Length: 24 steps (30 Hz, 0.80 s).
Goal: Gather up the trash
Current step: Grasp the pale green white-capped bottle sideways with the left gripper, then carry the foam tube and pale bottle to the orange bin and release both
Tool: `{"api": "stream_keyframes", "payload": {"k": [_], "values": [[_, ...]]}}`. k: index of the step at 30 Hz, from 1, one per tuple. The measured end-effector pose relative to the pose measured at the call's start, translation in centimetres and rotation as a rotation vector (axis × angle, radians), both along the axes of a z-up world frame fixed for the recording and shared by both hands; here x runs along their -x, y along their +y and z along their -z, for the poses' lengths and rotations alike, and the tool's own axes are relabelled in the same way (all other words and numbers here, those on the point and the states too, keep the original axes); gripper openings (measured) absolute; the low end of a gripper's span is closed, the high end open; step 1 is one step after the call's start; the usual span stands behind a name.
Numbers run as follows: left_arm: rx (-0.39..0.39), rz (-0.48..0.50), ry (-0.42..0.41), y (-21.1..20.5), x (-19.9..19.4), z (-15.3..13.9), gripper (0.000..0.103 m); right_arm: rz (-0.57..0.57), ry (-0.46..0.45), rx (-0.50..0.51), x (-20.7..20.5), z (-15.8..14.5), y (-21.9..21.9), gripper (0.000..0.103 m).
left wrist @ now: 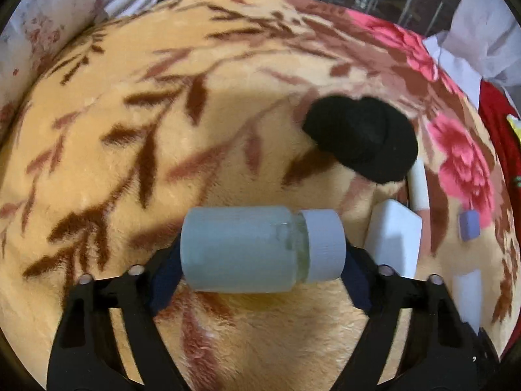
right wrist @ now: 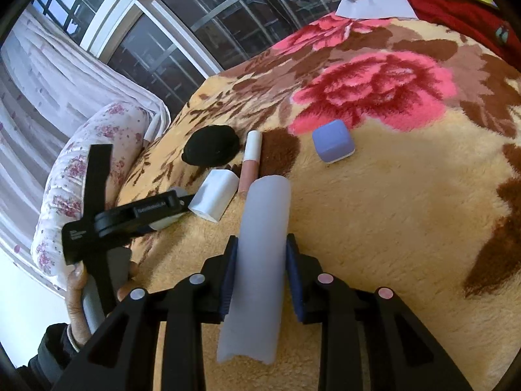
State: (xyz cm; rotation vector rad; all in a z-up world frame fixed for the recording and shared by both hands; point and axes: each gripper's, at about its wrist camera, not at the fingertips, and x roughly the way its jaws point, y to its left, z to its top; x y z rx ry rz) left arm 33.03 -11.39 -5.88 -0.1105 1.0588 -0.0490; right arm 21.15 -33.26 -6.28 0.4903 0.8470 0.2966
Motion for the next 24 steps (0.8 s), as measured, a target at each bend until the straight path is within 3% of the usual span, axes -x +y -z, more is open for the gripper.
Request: {"api": "stream_keyframes", "payload": {"k": [11,18,24], "values": [[0.100,0.018,-0.125,2.2,3.9,-2.4,0.067,0.035,-0.047,0.050,1.7,-1.7,0.8,0.028],[0.103,0.151,-0.230,4.4,13.6,-5.7,0.067,-0.003,-0.116,0.094,6.4,-4.9,3.5,0.028],[0.054,0.217,-0.294,6.7,22.9,-6.7,0.067,-0.050,-0.152,0.088,11.7,-6.9,6.4,0.028]]}}
